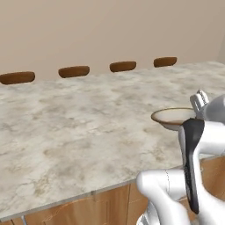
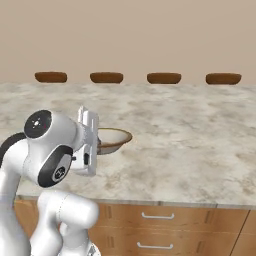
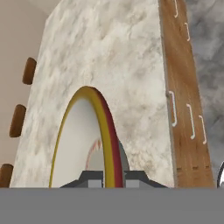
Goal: Clear the mugs and bowl far away from the sink.
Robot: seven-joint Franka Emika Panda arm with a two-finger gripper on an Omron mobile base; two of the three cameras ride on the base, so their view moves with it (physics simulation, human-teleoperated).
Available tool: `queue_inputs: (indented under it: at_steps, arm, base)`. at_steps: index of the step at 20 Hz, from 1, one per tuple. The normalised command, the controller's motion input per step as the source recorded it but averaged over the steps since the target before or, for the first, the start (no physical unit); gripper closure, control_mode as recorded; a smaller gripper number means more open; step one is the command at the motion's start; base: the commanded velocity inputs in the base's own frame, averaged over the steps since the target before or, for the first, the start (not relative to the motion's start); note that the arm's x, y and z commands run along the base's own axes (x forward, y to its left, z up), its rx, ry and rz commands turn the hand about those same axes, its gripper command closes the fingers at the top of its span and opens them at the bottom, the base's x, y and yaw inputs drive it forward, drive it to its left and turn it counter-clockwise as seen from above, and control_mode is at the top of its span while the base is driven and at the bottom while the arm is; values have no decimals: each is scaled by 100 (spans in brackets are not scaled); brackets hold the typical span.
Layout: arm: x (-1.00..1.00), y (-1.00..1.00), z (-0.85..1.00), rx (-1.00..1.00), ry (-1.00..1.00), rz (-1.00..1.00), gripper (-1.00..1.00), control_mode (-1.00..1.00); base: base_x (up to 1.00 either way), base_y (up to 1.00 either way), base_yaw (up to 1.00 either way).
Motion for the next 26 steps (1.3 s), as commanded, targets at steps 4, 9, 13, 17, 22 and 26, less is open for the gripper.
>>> queue_inputs:
  at_steps: [4,9,13,17,22,26]
  arm:
    - [81,0,-59,0,0,30,100,-100]
    - [84,0,-35,-4,-3,16,100,-100]
    - [76,0,-21,-1,0,1,100,-100]
    - [54,0,-19,0,5,0,100,-100]
    - [45,0,-35,0,3,0,100,-100]
    - [41,0,-50,0,0,0,100,-100]
  base:
    - [0,0,0]
    - [0,0,0]
    - [0,0,0]
    - [0,0,0]
    - [0,0,0]
    - [0,0,0]
